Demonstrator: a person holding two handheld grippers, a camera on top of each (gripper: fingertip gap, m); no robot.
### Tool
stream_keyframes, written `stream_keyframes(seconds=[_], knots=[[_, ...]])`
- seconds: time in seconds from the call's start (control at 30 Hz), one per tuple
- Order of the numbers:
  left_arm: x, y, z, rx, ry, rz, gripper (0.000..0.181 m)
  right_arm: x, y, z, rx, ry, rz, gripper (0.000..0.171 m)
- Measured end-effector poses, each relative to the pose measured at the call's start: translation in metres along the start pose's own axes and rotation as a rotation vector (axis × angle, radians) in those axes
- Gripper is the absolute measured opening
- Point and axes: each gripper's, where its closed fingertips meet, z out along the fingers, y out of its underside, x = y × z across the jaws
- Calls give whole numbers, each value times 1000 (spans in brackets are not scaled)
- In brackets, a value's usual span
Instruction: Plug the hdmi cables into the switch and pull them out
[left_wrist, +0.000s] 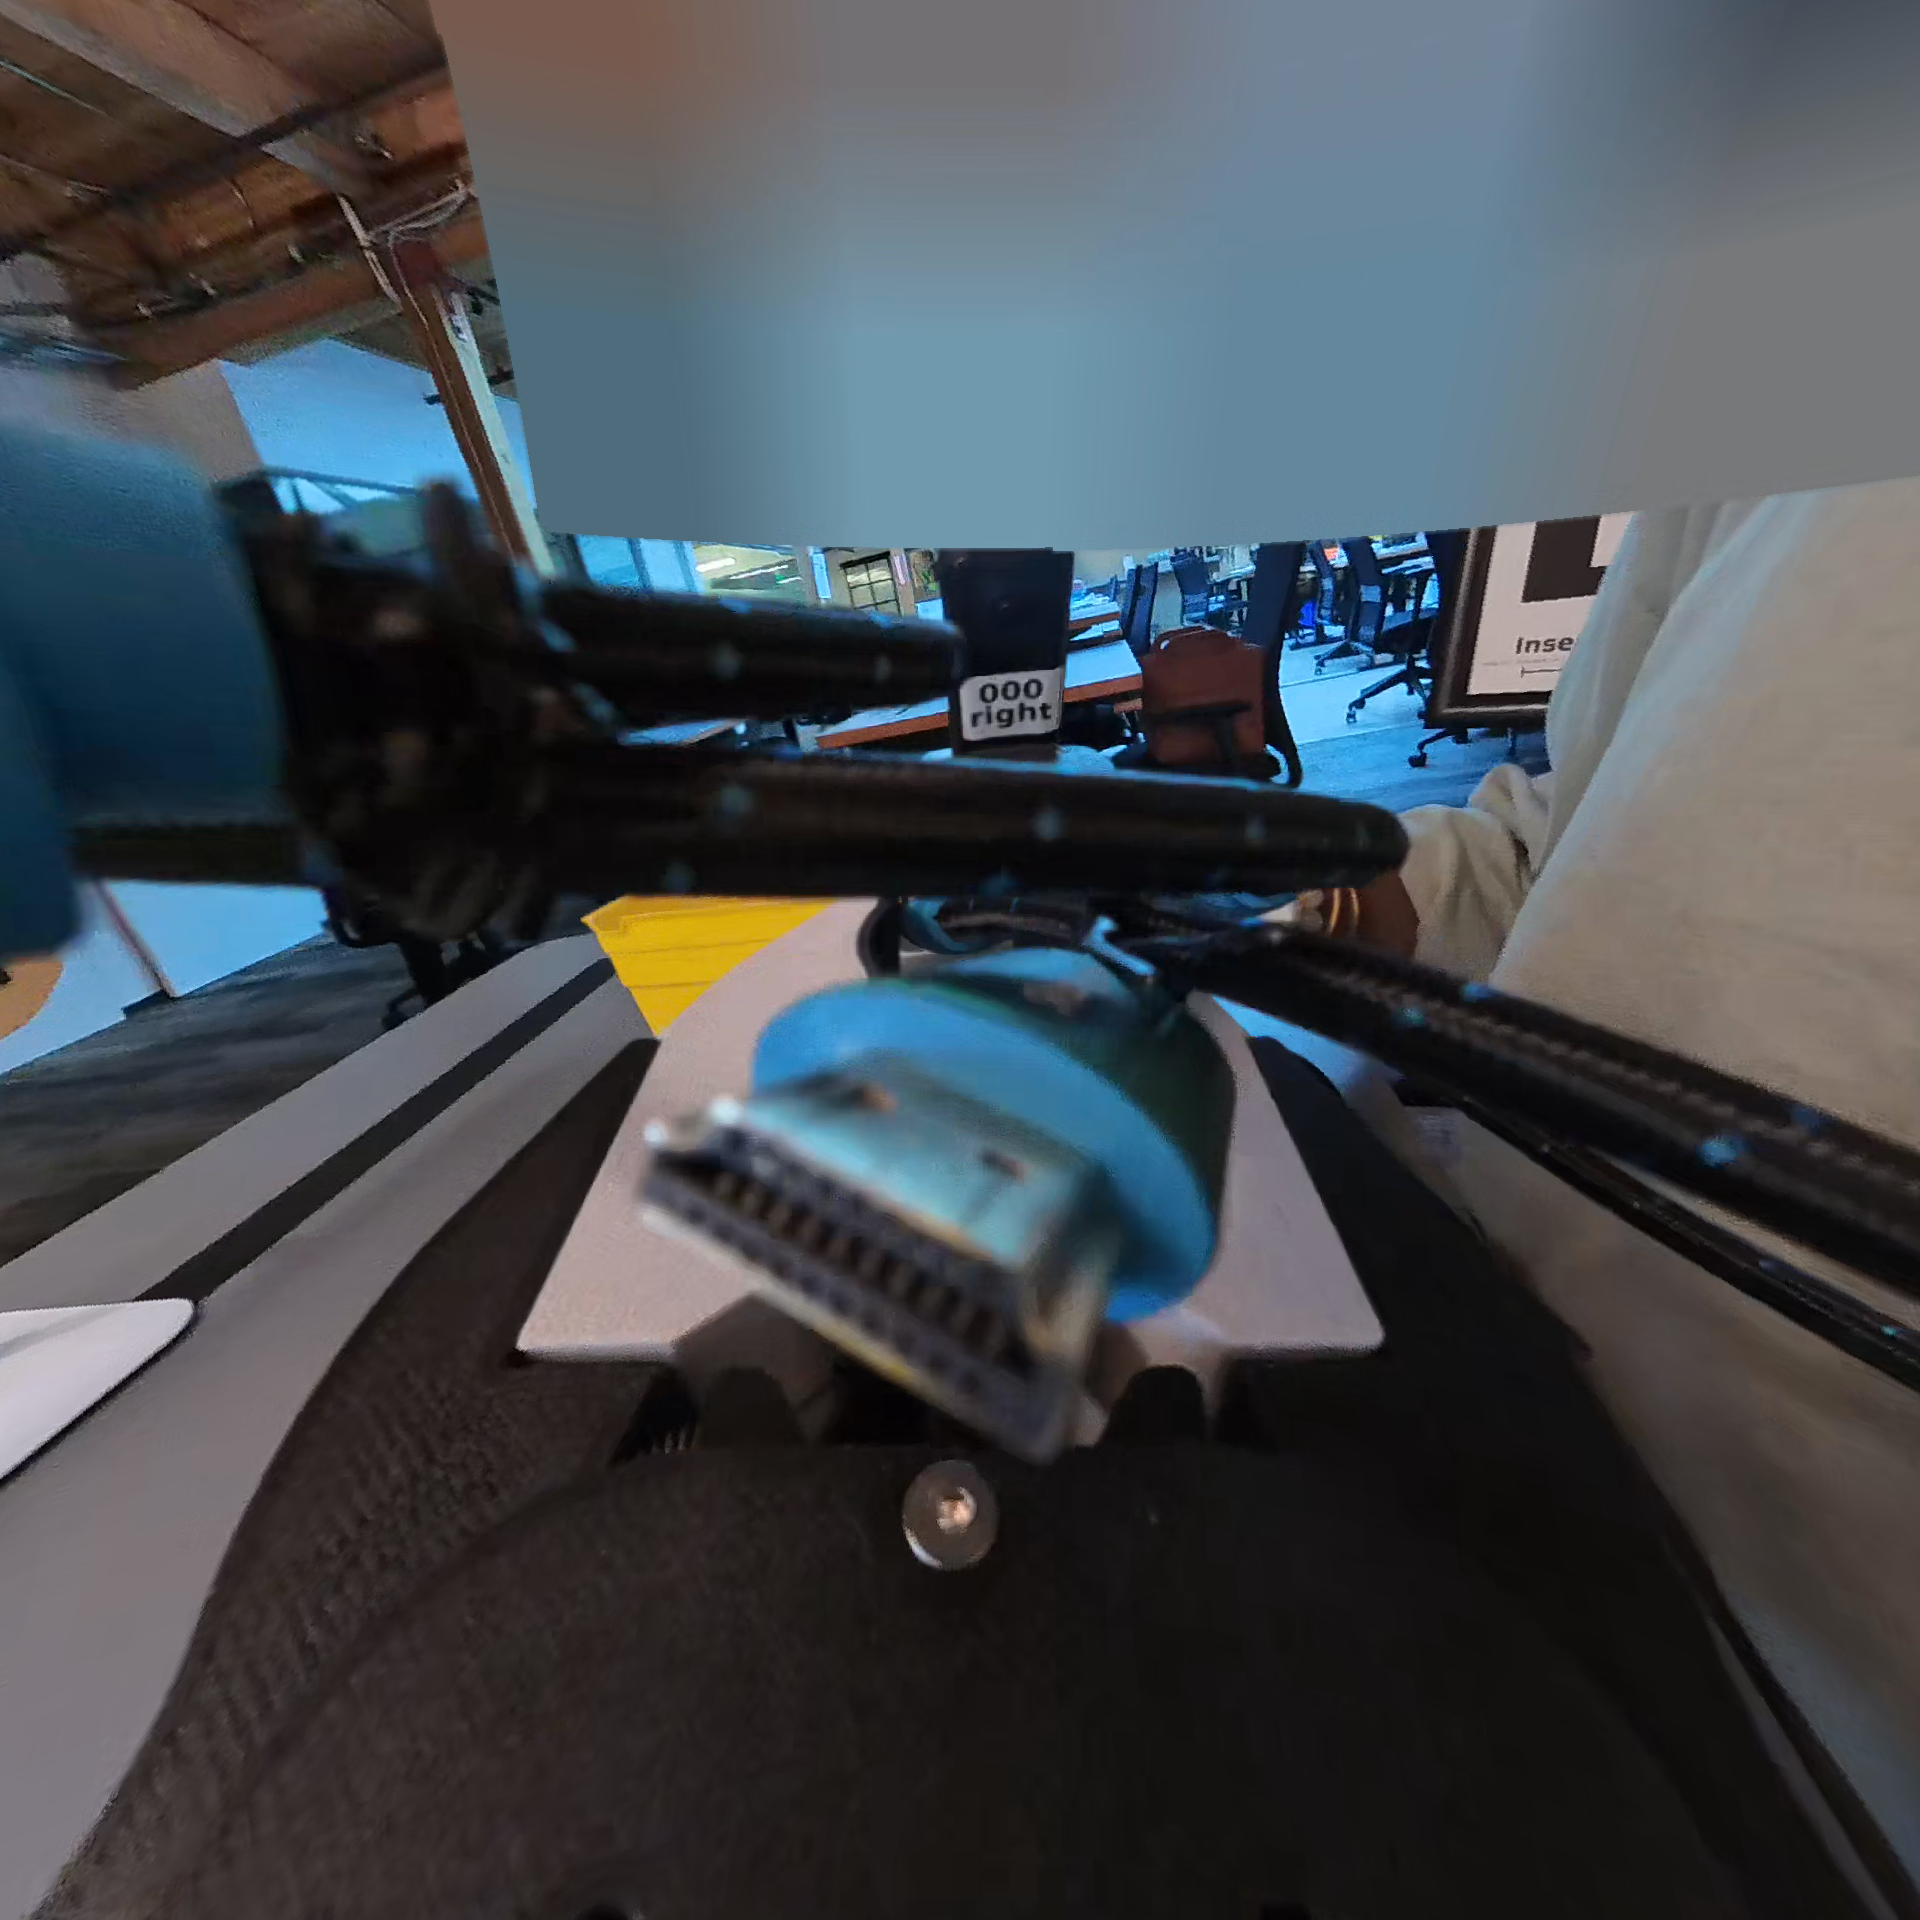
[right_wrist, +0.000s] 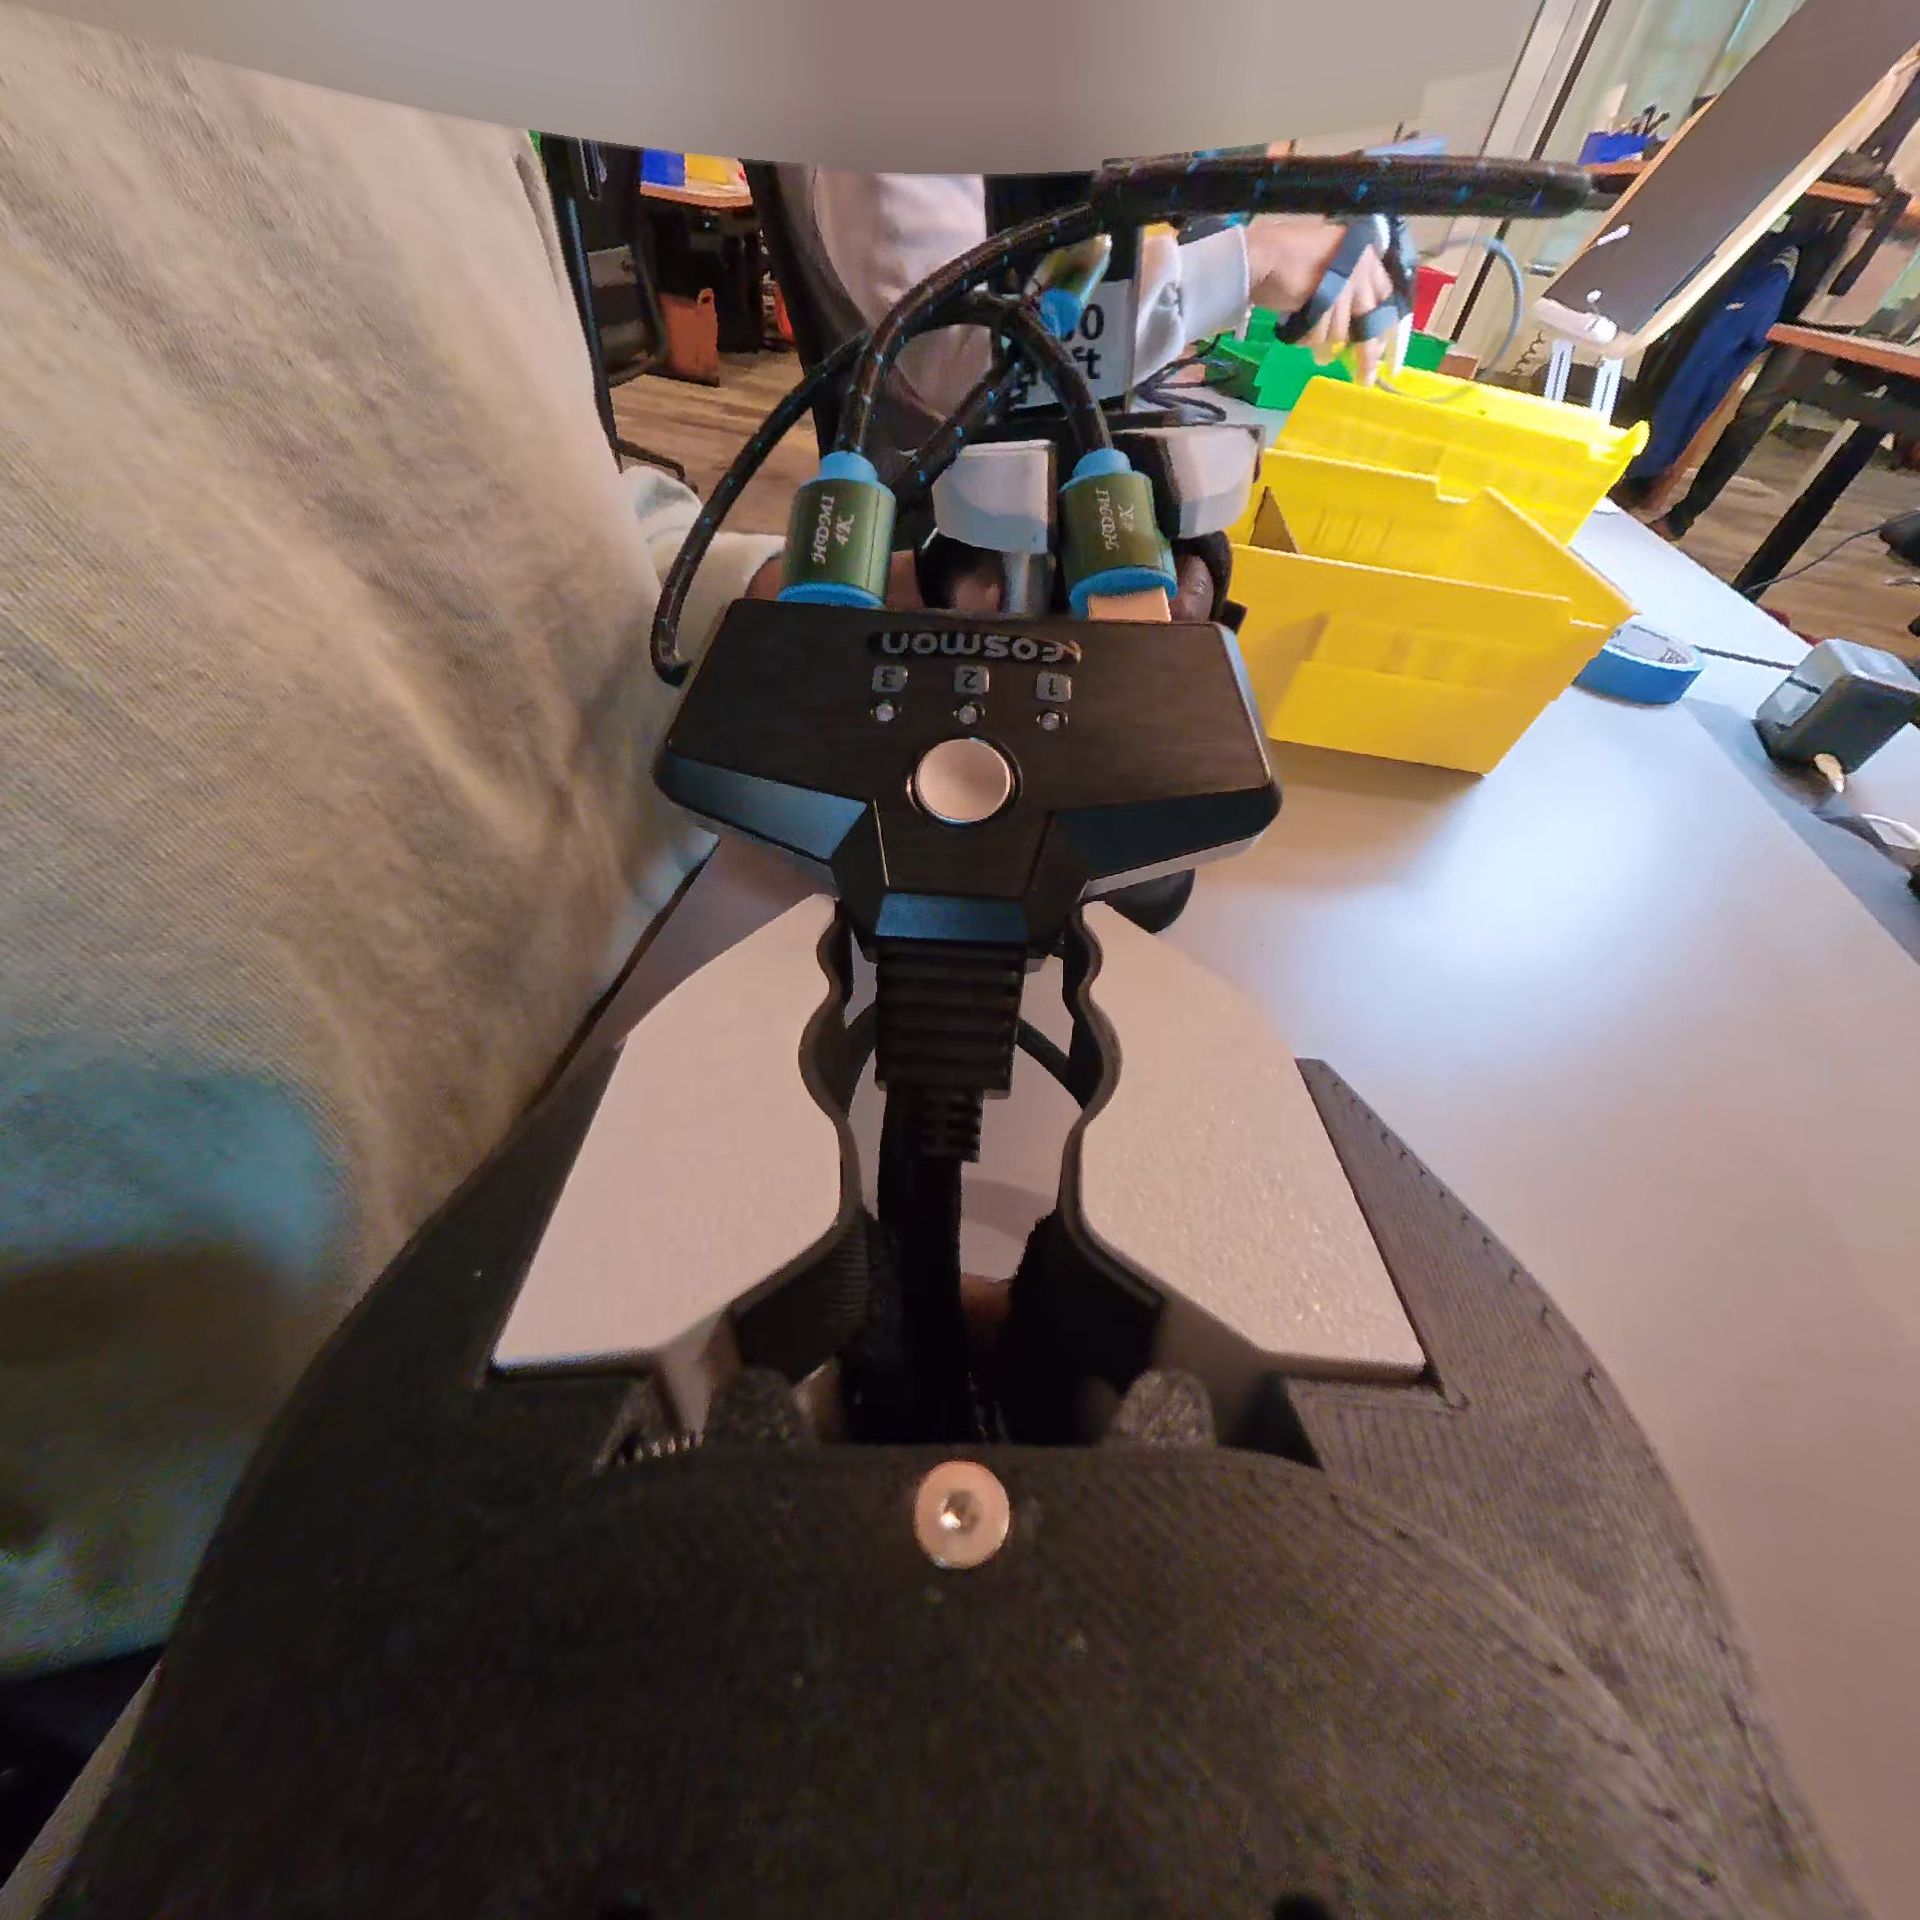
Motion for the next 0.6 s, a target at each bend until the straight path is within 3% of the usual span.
stream_keyframes(seconds=[0.27, 0.6], knots=[[1, 15, -7, -64, 37, -67, 22, 0, 9, 4, -49, -8, 1, 39], [3, 13, -9, 9, 69, -174, 22, -4, 5, 8, -72, -9, -18, 40]])
